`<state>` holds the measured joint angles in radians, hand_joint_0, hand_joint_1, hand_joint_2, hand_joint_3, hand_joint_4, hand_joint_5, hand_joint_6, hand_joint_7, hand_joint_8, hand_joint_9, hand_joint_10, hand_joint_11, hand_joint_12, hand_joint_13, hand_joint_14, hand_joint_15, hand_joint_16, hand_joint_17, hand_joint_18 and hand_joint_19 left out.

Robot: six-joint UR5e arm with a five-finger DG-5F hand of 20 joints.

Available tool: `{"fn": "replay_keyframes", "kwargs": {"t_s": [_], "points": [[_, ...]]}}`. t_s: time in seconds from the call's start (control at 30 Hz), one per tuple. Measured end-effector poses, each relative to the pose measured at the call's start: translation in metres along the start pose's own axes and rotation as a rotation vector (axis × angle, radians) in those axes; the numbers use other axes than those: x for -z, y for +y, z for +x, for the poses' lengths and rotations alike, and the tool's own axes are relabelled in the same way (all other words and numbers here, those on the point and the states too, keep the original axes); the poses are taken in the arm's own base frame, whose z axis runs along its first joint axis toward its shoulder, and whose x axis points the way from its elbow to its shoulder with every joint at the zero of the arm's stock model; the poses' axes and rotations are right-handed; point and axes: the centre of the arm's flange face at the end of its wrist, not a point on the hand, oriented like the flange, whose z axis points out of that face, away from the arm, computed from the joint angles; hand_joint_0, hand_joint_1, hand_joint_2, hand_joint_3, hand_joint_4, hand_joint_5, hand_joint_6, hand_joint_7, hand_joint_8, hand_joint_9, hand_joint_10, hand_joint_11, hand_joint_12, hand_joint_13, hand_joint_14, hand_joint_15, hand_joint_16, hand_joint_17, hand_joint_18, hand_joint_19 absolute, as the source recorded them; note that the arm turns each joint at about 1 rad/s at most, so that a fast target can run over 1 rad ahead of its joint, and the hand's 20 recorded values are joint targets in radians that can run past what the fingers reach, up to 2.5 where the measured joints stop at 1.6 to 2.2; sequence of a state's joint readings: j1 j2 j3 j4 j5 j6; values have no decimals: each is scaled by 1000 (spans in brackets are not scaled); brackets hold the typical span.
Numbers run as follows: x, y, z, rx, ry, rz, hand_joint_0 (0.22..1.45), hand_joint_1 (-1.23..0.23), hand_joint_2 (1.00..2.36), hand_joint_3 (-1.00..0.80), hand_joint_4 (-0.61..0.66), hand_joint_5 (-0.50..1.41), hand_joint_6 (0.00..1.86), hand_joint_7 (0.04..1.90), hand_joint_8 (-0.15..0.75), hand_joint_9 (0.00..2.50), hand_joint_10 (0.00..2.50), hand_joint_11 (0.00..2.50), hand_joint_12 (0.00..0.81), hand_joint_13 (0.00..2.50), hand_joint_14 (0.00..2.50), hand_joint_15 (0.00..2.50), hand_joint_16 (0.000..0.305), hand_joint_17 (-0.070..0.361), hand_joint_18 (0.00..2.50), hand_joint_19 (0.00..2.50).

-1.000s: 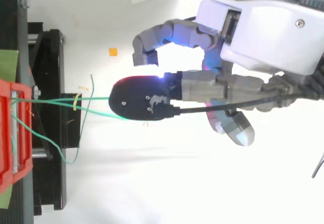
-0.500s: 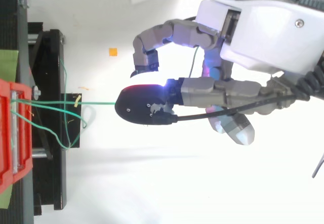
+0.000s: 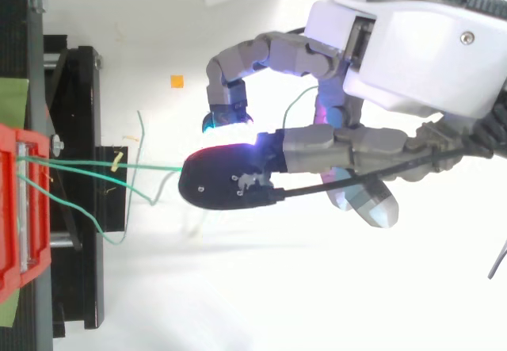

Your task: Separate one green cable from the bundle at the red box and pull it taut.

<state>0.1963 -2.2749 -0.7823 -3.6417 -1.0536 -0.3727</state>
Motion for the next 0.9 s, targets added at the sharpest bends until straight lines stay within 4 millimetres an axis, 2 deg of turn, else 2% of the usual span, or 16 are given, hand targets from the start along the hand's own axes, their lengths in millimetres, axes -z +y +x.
{"fn": "replay_keyframes", "kwargs": {"t_s": [0.17,0.3,0.37,0.53,0.9], "points": [[0,0,0,0,0,0,495,-318,1000,-500,54,131,576,1258,240,2159,25,678,393,1639,20,677,50,112,1209,557],[0,0,0,1,1,1,526,-385,1000,-500,57,121,602,1203,229,2134,26,688,384,1617,21,695,49,110,1169,576],[0,0,0,1,1,1,548,-456,1005,-425,65,116,614,1183,230,2118,25,684,380,1606,20,691,50,113,1156,570],[0,-1,0,1,1,1,560,-498,1007,-348,84,124,592,1245,256,2124,24,639,407,1643,17,651,59,132,1238,496],[0,-1,1,-1,3,3,573,-581,1010,-331,90,118,613,1193,251,2126,24,640,397,1631,19,646,58,131,1217,497]]}}
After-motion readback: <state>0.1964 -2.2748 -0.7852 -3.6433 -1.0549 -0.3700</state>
